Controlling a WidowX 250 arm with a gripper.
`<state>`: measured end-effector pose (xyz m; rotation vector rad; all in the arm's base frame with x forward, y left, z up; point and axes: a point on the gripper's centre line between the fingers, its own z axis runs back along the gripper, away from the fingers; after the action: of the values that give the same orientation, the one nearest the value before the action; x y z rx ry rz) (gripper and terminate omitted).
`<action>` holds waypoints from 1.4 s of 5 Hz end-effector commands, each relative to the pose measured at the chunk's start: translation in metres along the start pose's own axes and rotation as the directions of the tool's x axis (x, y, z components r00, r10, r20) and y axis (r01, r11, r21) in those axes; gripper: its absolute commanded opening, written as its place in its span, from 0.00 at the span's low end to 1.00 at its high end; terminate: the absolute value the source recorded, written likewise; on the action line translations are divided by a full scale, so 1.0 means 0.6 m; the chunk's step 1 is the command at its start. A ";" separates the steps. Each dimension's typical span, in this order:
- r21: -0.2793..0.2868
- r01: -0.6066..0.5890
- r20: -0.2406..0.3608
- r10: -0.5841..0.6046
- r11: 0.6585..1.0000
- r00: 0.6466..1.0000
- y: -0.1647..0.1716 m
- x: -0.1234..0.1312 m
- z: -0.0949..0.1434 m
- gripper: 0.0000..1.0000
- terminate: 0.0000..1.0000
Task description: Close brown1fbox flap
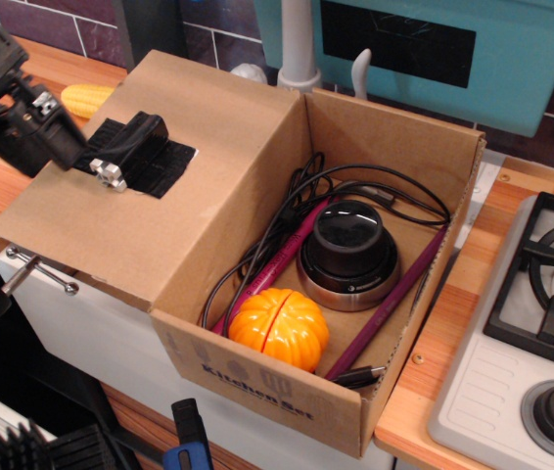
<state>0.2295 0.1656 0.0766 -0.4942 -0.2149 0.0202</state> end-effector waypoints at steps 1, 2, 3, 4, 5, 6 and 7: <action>-0.015 -0.041 0.052 0.041 0.999 0.998 -0.065 0.013 0.006 1.00 0.00; 0.031 -0.054 0.045 0.052 0.998 0.998 -0.105 0.015 0.021 1.00 0.00; 0.079 -0.065 0.034 0.062 0.995 0.997 -0.124 -0.011 0.034 1.00 0.00; 0.148 -0.066 0.021 0.063 0.987 0.998 -0.164 -0.019 0.040 1.00 0.00; 0.242 -0.051 0.027 0.045 0.969 0.999 -0.213 -0.018 0.029 1.00 0.00; 0.320 -0.047 0.032 0.038 0.946 0.999 -0.264 -0.010 0.016 1.00 0.00; 0.342 -0.066 0.029 0.060 0.937 0.998 -0.304 -0.005 -0.009 1.00 0.00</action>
<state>0.2205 0.0025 0.1654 -0.1465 -0.2176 0.1323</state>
